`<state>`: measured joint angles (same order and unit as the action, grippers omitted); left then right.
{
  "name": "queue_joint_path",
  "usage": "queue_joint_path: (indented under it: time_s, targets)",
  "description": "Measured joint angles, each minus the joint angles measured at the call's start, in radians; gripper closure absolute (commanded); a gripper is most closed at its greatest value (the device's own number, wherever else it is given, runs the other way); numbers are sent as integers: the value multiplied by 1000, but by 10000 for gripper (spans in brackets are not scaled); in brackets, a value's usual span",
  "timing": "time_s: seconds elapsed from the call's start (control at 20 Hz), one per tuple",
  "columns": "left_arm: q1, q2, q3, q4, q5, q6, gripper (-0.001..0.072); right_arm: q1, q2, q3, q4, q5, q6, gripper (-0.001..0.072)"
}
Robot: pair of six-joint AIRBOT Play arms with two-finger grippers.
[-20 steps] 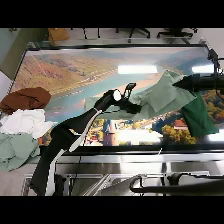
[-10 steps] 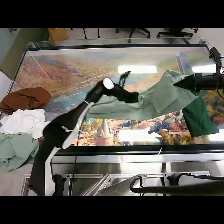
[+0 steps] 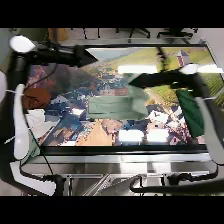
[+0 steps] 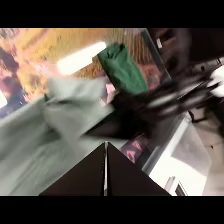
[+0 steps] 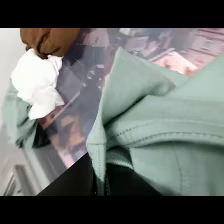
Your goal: Fold the shirts.
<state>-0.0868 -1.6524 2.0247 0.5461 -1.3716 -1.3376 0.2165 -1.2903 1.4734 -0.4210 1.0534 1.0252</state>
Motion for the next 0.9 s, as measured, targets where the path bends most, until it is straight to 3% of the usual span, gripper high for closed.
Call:
queue_joint_path:
  time_s: [0.05,0.1,0.2,0.35,0.55,0.7,0.8,0.9]
  targets:
    - [31,42,-16,-8,-1,18,691,104,-43,0,2,-126,-11,249]
    - [55,76,-33,-13,-1,36,691,210,-91,0,4,-255,-37,209]
    - [95,137,-74,-15,8,75,691,375,-174,0,4,-504,-95,208]
    - [134,202,-142,-21,12,133,691,467,-221,0,-7,-672,-168,208]
    - [158,239,-221,-24,10,185,691,381,-184,0,-24,-608,-174,207]
    - [165,247,-253,-24,6,207,691,219,-134,0,-78,-423,-43,198]
    - [166,250,-261,-24,3,219,691,93,-108,0,-146,-288,55,52]
    - [167,251,-265,-24,-7,223,691,-29,-95,0,-227,-167,151,53]
